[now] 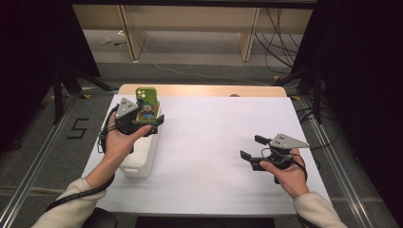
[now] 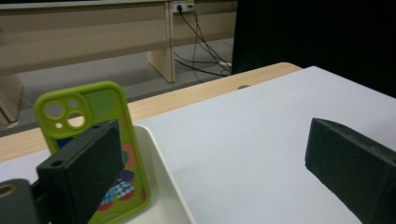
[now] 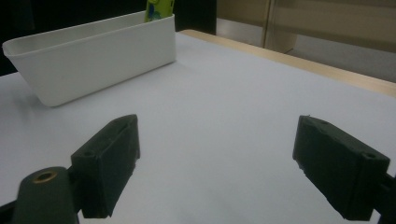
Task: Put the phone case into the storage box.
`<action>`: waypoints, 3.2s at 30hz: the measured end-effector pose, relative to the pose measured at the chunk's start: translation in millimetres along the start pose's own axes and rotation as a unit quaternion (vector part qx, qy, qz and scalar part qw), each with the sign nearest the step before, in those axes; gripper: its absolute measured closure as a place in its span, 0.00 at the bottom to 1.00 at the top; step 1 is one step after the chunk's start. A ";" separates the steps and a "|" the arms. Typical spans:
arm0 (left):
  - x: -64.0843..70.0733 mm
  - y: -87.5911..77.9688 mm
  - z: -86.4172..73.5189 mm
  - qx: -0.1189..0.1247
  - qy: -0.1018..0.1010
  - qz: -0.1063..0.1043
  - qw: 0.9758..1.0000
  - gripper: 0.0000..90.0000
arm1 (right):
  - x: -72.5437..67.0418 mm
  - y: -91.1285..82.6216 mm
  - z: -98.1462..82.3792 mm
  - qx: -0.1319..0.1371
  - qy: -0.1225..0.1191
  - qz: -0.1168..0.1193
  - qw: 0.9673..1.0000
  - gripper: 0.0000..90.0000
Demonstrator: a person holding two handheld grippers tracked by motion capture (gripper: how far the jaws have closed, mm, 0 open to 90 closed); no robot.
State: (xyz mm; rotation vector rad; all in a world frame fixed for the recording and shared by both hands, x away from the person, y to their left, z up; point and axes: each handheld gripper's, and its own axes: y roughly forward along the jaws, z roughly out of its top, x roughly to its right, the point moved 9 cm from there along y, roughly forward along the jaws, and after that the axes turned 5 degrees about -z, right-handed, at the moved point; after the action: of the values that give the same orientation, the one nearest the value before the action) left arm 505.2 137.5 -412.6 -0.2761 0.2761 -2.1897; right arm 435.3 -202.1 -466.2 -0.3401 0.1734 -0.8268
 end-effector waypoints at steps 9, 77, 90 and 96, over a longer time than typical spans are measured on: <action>19.9 -6.0 -4.4 0.001 0.018 -0.025 1.000 0.04 | -0.1 -0.3 0.4 0.001 0.000 0.001 1.000 0.18; 54.0 -31.6 -38.4 -0.001 0.067 -0.090 0.994 0.03 | 6.0 -14.5 -2.6 0.004 0.002 -0.006 1.000 0.18; 55.1 -31.0 -40.7 -0.001 0.068 -0.091 0.994 0.03 | 8.0 -19.9 -5.4 0.004 0.007 -0.008 1.000 0.18; 56.1 -30.2 -41.3 -0.001 0.069 -0.090 0.994 0.03 | 7.4 -19.0 -5.9 0.003 0.005 -0.006 1.000 0.18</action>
State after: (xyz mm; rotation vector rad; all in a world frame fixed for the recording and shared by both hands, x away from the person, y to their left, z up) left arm 437.4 114.0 -437.5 -0.1556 0.3403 -2.3911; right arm 425.5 -220.9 -464.9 -0.3305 0.1789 -0.8406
